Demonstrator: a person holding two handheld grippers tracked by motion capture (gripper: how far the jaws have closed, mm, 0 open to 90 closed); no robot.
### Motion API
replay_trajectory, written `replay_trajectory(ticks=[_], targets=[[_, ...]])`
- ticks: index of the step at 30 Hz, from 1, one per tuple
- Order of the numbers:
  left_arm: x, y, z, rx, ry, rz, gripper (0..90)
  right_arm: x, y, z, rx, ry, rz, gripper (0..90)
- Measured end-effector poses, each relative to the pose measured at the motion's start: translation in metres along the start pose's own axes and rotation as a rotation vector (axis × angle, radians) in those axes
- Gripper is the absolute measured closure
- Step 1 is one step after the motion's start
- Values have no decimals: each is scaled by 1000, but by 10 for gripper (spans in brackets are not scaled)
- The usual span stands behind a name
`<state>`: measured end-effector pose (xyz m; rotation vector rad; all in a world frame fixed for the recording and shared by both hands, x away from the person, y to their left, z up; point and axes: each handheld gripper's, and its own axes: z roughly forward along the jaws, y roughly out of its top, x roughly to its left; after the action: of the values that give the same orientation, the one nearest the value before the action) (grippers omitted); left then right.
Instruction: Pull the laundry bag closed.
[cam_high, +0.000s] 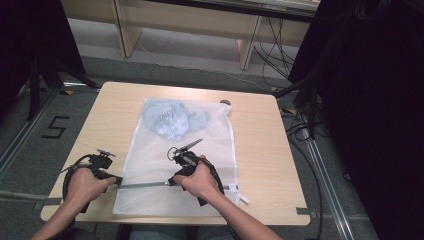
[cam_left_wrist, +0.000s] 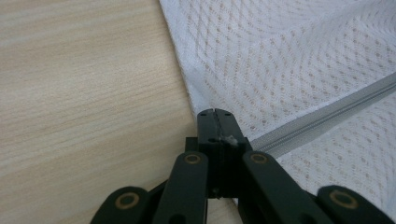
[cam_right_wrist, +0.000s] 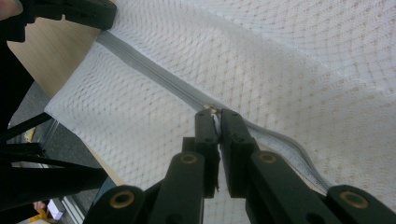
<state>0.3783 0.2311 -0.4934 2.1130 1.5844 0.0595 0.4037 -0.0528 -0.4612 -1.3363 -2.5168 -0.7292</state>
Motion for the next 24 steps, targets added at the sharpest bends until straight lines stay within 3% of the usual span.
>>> replay_trajectory(ticks=[4, 5, 7, 9, 11, 16, 17, 20, 24], targets=[[0, 0, 0, 1, 0, 1, 899, -3, 0, -1, 1, 7, -22, 870], [0, 0, 0, 1, -1, 0, 899, -2, -1, 0, -10, -2, -3, 870], [0, 0, 0, 2, 0, 2, 899, -3, -2, 0, -18, -4, -9, 870], [0, 0, 0, -1, -2, -1, 899, -4, -1, -2, 1, 18, -14, 870], [0, 0, 0, -2, -2, -2, 899, -3, -2, -2, 8, 2, 11, 870], [0, 0, 0, -2, -2, 1, 899, -8, -3, -2, -7, 9, -41, 870], [0, 0, 0, 0, 0, -1, 899, -8, -4, -2, -8, 41, -8, 870], [0, 0, 0, 1, -1, -1, 899, -7, -4, -4, 1, 46, 13, 870], [0, 0, 0, -3, -3, 0, 899, -9, -4, -4, -5, 37, -5, 870]])
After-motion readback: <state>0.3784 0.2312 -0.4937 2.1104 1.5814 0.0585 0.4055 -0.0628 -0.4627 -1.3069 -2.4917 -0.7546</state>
